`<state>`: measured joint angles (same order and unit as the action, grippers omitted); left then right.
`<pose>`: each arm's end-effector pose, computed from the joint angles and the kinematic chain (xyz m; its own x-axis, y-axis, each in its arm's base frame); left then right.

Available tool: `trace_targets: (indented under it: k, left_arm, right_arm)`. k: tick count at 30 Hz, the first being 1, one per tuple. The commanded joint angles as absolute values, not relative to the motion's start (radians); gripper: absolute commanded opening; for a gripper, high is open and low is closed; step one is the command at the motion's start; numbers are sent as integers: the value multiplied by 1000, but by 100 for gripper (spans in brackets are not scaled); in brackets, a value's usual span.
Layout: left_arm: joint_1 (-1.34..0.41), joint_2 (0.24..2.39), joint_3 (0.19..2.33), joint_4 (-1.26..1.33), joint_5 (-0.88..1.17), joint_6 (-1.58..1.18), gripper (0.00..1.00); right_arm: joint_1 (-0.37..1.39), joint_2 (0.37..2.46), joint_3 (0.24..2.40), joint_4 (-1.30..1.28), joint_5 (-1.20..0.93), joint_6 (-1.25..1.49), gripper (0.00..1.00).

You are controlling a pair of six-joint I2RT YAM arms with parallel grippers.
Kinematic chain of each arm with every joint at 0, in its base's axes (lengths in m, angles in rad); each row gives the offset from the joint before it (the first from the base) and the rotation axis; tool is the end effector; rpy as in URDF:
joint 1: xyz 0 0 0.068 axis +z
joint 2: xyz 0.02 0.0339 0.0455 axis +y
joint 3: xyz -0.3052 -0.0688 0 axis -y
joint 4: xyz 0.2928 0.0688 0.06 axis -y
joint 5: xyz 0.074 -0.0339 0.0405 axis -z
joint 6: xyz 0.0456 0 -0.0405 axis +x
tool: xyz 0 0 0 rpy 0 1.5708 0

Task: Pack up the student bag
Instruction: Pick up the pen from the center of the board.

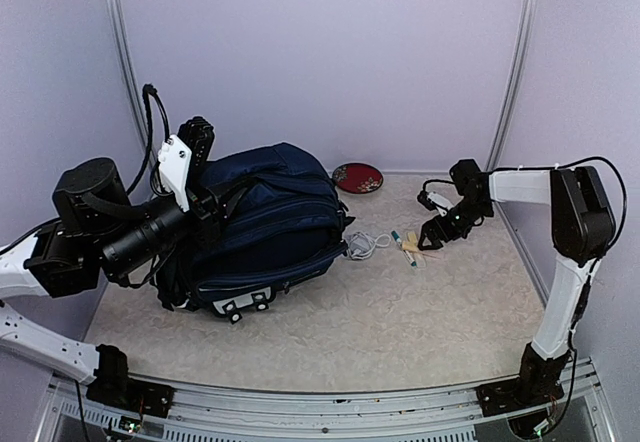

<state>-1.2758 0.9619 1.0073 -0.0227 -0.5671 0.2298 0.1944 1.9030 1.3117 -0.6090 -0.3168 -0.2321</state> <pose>0.0954 -0.2298 0.4396 0.1547 0.1518 -0.9762 0.6323 0.7441 0.2159 0.4275 0.0987 0.1792 -0.8224 -0.3847 -0.4192 -0.4967 0.8447 0.1993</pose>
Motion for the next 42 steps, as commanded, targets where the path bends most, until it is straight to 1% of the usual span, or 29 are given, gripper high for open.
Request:
trace_targets:
  k: [1, 4, 8, 10, 12, 18, 20, 26, 32, 34, 36, 42]
  left_arm:
    - [-1261, 935, 1062, 62, -549, 184, 0]
    - [-1260, 926, 1063, 55, -548, 176, 0]
    - [-1254, 906, 1054, 54, -549, 172, 0]
    - [-1251, 900, 1051, 56, -550, 173, 0]
    - [-1249, 897, 1048, 58, -548, 173, 0]
    - [-1249, 889, 1039, 57, -548, 169, 0]
    - [-1248, 882, 1035, 57, -548, 168, 0]
    - [-1247, 867, 1027, 61, -551, 170, 0]
    - [-1247, 870, 1029, 64, -551, 172, 0]
    - [-1246, 873, 1032, 64, -547, 173, 0]
    - [-1247, 878, 1034, 64, -543, 174, 0]
    - [-1243, 887, 1035, 75, -535, 173, 0]
  right_arm:
    - [201, 1991, 1395, -630, -362, -286, 83]
    - [221, 2021, 1397, -644, -376, -290, 78]
    - [242, 2005, 1359, -621, -426, -291, 75]
    - [251, 1999, 1352, -609, -421, -278, 70]
    - [260, 1999, 1353, -595, -398, -253, 62]
    - [291, 1978, 1342, -546, -332, -215, 31]
    - [297, 1970, 1339, -547, -320, -211, 25]
    - [301, 1926, 1323, -555, -276, -191, 10]
    - [305, 1859, 1301, -557, -269, -161, 3]
    - [305, 1806, 1296, -548, -285, -151, 1]
    - [305, 1735, 1283, -519, -331, -144, 1]
    - [341, 1465, 1225, -335, -570, -104, 1]
